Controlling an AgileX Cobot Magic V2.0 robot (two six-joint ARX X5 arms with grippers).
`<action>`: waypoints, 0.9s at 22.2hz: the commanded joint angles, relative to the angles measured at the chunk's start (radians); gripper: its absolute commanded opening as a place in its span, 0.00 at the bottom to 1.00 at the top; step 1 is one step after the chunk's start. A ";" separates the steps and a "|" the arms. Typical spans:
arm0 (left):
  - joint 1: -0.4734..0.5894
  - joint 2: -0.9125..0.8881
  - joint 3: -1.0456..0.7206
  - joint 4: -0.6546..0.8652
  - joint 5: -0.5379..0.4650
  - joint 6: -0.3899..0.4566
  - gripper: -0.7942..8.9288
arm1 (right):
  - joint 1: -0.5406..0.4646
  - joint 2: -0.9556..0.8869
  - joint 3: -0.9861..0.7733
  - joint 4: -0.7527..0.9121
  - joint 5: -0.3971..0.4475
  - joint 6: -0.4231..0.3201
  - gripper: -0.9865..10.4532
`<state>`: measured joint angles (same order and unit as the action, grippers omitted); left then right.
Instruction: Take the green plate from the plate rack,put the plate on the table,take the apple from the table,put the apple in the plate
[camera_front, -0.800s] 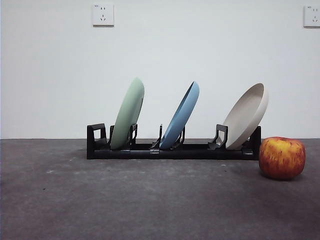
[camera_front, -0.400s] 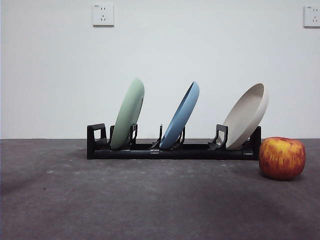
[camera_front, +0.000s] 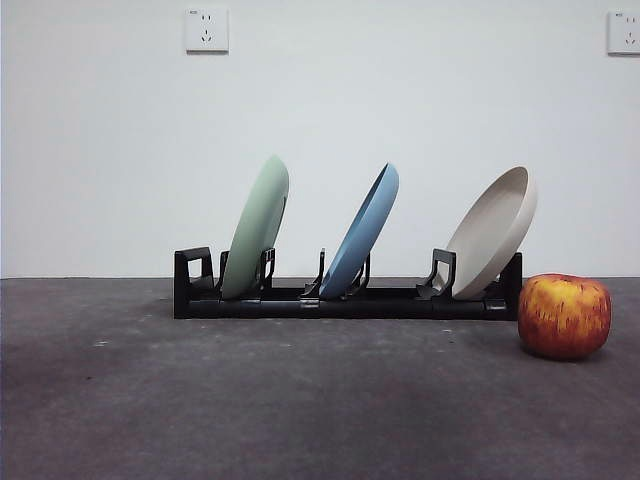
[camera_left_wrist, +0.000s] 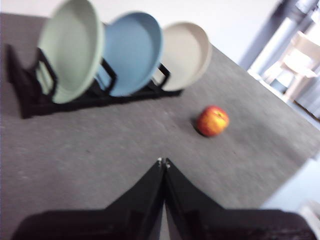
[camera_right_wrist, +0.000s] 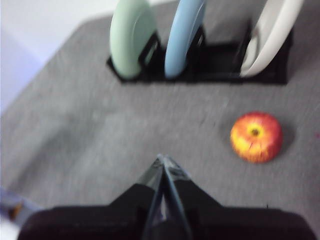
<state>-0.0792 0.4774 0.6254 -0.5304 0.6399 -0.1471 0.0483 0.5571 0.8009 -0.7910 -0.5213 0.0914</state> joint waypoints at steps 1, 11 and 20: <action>0.000 0.045 0.042 -0.056 0.044 0.083 0.07 | 0.019 0.048 0.066 -0.115 -0.003 -0.134 0.08; 0.000 0.097 0.114 -0.264 0.108 0.204 0.08 | 0.047 0.124 0.134 -0.334 0.005 -0.250 0.08; 0.000 0.097 0.115 -0.256 0.071 0.170 0.67 | 0.047 0.146 0.134 -0.333 0.005 -0.220 0.69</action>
<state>-0.0792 0.5743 0.7380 -0.7925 0.7132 0.0257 0.0925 0.7044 0.9314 -1.1290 -0.5167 -0.1375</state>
